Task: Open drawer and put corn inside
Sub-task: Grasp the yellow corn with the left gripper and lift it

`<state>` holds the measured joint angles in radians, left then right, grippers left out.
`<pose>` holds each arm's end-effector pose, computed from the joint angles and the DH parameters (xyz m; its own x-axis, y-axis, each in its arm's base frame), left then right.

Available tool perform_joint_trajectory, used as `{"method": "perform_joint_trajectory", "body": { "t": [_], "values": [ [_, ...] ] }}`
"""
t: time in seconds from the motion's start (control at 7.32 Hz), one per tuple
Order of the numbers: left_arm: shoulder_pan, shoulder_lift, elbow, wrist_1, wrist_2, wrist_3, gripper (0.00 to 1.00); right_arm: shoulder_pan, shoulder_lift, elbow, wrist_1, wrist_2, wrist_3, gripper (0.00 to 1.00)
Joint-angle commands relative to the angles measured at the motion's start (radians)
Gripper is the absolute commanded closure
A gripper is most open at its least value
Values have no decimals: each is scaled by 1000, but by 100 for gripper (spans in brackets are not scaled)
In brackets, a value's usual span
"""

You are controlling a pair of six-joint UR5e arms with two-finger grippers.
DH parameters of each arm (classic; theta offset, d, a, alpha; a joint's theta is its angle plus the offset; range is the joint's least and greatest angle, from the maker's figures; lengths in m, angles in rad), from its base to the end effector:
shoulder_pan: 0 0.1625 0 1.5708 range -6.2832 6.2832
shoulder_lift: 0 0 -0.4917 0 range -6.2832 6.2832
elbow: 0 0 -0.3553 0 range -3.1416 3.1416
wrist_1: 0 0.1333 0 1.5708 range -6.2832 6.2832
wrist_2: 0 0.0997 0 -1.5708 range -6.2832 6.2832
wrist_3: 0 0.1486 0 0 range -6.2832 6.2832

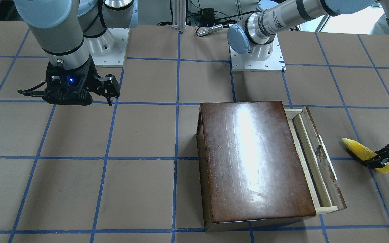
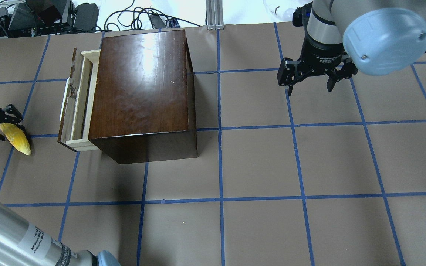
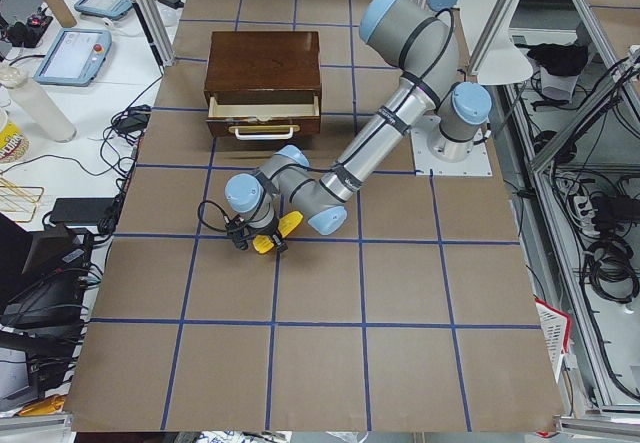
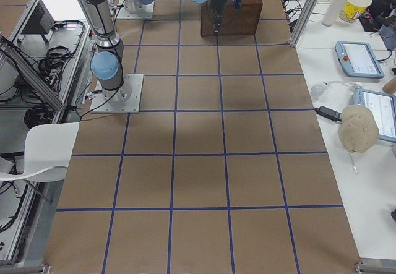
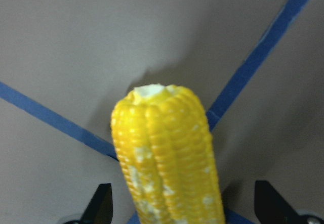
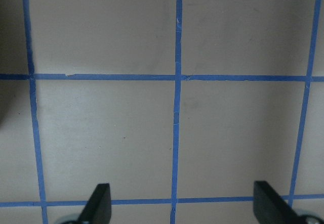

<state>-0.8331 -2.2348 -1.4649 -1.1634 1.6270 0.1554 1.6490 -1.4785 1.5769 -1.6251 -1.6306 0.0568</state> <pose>0.3654 -0.5878 0.1999 -0.8385 -0.5440 -0.0316 -0.5417 0.8258 0.1569 0.1625 -0.4807 0.4646 -0.9978 -0.0239 0.0621 -0.0214 0.9989 0.0406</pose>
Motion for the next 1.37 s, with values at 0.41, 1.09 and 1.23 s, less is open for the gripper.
{"method": "perform_joint_trajectory", "body": {
  "t": [0.41, 1.09, 1.23],
  "values": [
    [-61, 117, 49, -128, -6, 77, 100, 0, 0, 0, 1, 0, 0, 0],
    [-207, 239, 219, -343, -44, 194, 100, 0, 1, 0, -1, 3, 0, 0],
    [-245, 253, 222, -341, -79, 196, 100, 0, 1, 0, -1, 3, 0, 0]
  ]
}}
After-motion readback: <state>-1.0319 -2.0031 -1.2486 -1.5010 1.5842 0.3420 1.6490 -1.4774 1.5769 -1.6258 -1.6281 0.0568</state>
